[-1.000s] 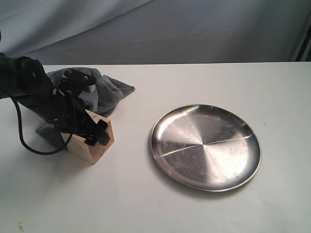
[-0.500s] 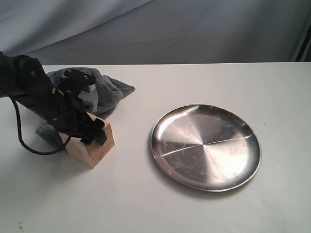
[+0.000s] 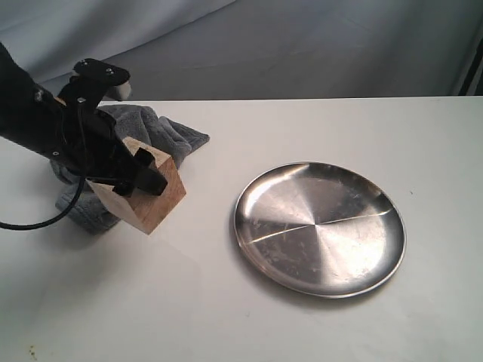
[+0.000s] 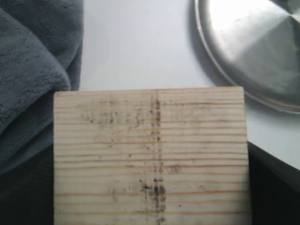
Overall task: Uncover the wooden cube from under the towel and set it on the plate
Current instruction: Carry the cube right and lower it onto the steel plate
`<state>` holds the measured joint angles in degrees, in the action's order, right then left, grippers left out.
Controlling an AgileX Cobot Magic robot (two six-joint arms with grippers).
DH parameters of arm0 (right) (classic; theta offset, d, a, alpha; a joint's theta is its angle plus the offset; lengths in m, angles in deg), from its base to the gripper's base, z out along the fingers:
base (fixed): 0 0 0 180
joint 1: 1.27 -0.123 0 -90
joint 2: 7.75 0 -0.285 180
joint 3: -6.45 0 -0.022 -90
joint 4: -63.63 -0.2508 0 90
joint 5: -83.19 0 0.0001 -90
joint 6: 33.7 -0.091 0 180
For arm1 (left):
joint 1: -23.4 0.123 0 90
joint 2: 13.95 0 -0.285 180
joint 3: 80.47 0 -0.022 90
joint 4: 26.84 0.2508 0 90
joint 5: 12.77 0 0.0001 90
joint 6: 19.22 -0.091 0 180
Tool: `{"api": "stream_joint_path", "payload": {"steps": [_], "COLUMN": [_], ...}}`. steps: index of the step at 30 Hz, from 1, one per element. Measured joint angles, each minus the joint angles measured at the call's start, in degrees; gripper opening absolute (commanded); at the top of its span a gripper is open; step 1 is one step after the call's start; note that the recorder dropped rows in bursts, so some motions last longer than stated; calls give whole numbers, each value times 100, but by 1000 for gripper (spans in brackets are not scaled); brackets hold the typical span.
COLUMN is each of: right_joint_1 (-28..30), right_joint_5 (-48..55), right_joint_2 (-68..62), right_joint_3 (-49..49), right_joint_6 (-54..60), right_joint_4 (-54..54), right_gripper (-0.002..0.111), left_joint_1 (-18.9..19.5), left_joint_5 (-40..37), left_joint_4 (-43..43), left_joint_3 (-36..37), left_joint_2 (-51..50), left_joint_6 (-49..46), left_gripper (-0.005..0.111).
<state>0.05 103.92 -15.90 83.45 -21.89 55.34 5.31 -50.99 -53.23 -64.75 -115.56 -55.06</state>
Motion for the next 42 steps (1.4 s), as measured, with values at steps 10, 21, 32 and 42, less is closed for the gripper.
{"api": "stream_joint_path", "payload": {"steps": [10, 21, 32, 42], "right_joint_1": [0, 0, 0, 0], "right_joint_5": [0, 0, 0, 0], "right_joint_2": [0, 0, 0, 0], "right_joint_3": [0, 0, 0, 0], "right_joint_6": [0, 0, 0, 0], "right_joint_4": [0, 0, 0, 0], "right_gripper": [0, 0, 0, 0], "left_joint_1": [-1447, -2216, -2216, -2216], "left_joint_5": [533, 1663, 881, -214], "left_joint_4": [-659, -814, -803, 936], "left_joint_3": [0, -546, -2322, -3564], "left_joint_2": [38, -732, -2145, -3163], "left_joint_6": [-1203, -1102, -904, 785], "left_gripper": [0, 0, 0, 0]}}
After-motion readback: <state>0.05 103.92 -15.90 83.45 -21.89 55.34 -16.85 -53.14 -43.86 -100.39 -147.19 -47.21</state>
